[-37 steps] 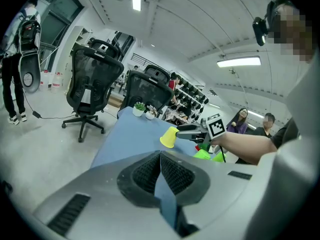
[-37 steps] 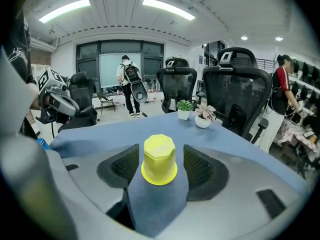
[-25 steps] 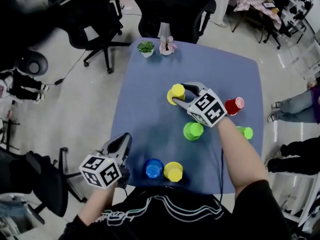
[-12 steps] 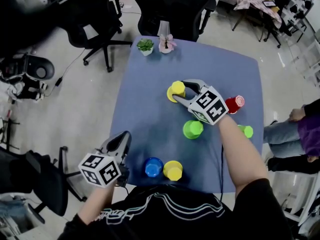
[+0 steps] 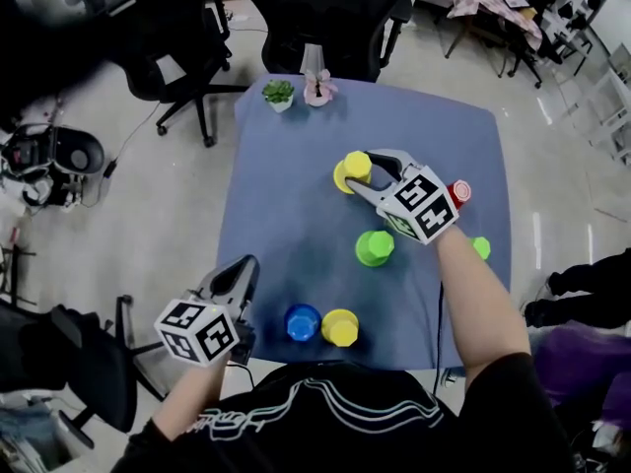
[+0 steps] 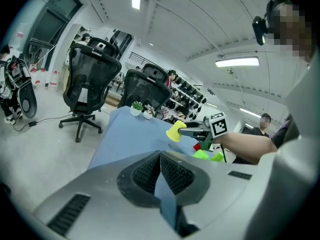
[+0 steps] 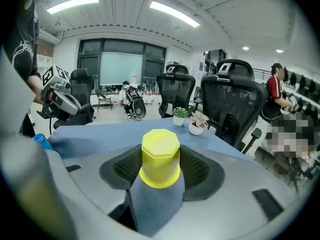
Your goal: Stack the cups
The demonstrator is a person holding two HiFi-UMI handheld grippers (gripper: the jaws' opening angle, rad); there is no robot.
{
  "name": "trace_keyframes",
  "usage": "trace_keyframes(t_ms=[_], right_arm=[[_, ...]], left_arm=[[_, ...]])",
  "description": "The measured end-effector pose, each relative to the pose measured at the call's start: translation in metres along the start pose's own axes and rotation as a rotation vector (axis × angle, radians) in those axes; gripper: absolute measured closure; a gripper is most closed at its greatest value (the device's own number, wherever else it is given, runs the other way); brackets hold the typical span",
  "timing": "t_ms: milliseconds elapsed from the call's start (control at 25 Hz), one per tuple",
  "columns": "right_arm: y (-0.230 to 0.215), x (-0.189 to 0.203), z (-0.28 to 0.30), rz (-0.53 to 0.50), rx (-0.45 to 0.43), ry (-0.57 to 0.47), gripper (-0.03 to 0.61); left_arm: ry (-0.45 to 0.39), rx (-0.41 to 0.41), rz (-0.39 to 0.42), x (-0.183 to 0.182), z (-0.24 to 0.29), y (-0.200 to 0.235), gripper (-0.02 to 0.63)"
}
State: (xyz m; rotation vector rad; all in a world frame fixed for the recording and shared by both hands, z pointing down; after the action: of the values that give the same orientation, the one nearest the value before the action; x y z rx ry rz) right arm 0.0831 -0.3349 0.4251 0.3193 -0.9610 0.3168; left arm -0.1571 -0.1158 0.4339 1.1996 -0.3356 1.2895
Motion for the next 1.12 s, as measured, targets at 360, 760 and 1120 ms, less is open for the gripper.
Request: trace_keyframes(t_ms=[360, 760, 1120], right_arm=[[0.014, -0.014, -0.041, 0.005, 0.092, -0.024, 0.330], [0.043, -0.017, -0.100, 0.031, 0.208, -0.061, 0.330], [0.083, -0.010, -0.155, 0.059, 0.296, -0.079, 0.331]], left_arm=[[0.003, 0.044, 0.029, -0.009, -0.019, -0.014, 0.589], [-0.005, 0.106, 0.052, -0.012, -0.041, -0.036, 0.589], [-0.002, 0.160, 0.084, -0.004, -0.058, -0.058, 0.589]])
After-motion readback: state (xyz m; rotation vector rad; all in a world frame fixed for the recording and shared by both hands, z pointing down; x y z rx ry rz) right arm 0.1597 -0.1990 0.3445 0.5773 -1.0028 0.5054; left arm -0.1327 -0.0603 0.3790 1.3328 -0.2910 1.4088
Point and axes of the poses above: the fingertips, and each gripper's own axes: z forward along the fingers, y to its left, x out of its underside, the point moved 8 cm from there along -z, backward along the fingers, and after that the axes turned 2 degrees about -y, right-handed, at the moved point
